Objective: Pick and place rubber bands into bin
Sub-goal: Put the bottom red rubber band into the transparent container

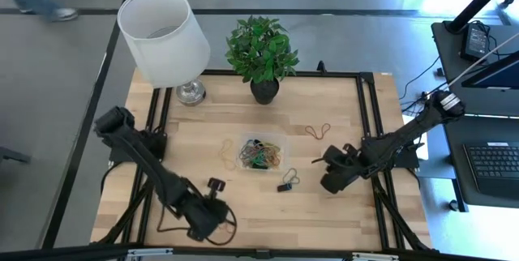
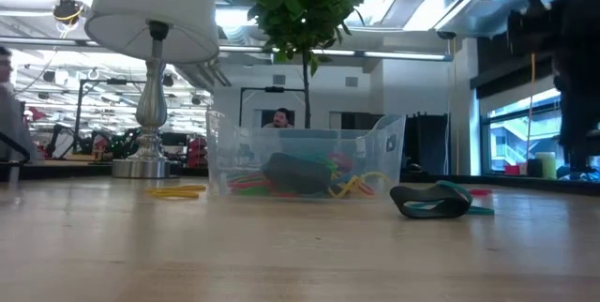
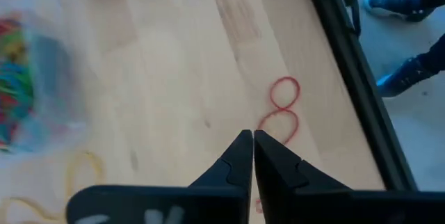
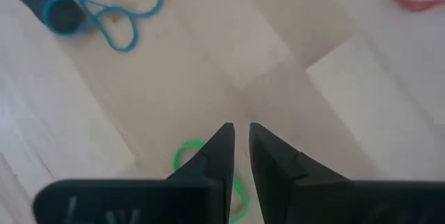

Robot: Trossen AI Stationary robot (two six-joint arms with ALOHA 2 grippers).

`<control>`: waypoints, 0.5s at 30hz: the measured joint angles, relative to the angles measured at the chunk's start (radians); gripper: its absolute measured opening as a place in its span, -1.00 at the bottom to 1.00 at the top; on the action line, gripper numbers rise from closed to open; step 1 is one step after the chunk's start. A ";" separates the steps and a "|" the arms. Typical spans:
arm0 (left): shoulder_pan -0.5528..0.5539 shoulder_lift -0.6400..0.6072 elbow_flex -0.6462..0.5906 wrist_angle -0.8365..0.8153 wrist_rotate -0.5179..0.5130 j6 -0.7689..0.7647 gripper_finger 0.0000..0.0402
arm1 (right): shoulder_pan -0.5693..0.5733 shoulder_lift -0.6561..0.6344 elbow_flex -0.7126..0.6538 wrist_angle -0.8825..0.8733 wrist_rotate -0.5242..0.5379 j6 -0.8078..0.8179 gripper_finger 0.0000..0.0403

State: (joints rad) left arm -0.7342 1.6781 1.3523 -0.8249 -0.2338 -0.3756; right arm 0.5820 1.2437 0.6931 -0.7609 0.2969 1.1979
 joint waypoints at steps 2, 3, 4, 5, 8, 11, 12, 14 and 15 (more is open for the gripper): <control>-0.006 0.038 0.009 0.000 0.008 -0.044 -0.90 | 0.000 -0.010 -0.042 0.056 -0.016 -0.005 -0.75; -0.008 0.054 0.009 0.000 0.008 -0.070 -0.88 | 0.000 -0.014 -0.061 0.080 -0.030 -0.014 -0.75; -0.011 0.071 0.009 -0.001 0.010 -0.097 -0.84 | 0.000 -0.018 -0.078 0.106 -0.047 -0.024 -0.75; -0.011 0.088 0.009 -0.002 0.010 -0.122 -0.80 | 0.000 -0.018 -0.089 0.127 -0.061 -0.027 -0.75; -0.011 0.135 0.009 -0.004 0.023 -0.173 -0.68 | 0.001 -0.017 -0.111 0.151 -0.085 -0.029 -0.75; -0.012 0.186 0.009 -0.004 0.058 -0.198 -0.54 | 0.002 -0.017 -0.114 0.152 -0.090 -0.034 -0.75; -0.012 0.202 0.009 -0.004 0.071 -0.198 -0.50 | 0.002 -0.017 -0.114 0.152 -0.090 -0.040 -0.75; -0.012 0.233 0.009 -0.001 0.095 -0.199 -0.44 | 0.004 -0.017 -0.114 0.158 -0.090 -0.053 -0.75; -0.012 0.250 0.009 -0.001 0.103 -0.199 -0.42 | 0.007 -0.017 -0.114 0.163 -0.090 -0.055 -0.75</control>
State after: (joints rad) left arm -0.7464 1.9281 1.3613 -0.8261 -0.1307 -0.5741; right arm 0.5889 1.2266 0.5793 -0.5974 0.2069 1.1430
